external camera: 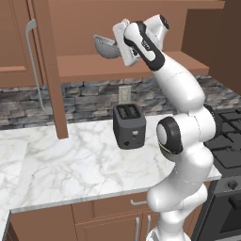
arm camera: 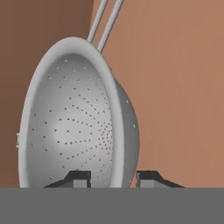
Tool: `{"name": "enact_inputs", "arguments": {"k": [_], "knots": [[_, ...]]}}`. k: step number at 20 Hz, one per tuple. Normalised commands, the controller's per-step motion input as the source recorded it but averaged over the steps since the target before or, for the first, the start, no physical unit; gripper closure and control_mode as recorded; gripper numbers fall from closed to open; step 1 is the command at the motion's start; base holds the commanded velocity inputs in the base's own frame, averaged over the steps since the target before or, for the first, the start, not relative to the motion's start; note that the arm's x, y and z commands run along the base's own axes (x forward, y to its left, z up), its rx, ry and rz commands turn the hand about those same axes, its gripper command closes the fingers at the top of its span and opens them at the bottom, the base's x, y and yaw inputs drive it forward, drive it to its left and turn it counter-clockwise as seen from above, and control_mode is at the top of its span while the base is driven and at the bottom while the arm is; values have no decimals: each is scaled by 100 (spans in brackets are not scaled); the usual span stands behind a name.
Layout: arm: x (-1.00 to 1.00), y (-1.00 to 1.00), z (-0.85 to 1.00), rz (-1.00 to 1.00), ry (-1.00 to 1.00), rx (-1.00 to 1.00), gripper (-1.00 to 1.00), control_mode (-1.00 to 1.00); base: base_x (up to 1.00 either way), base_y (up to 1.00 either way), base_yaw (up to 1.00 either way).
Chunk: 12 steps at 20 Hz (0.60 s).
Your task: Open the cabinet and setup a tea strainer by placing it in the bowl upright.
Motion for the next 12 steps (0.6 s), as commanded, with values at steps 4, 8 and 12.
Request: {"name": "enact_inputs", "arguments": {"k": [4,8,12], "knots": [[-29,0,0,0,-6,0,100,-100,0,0,0],[-30,0,0,0,-5,0,100,-100,0,0,0],[-43,0,0,0,-10,1,100,-100,0,0,0]]}}
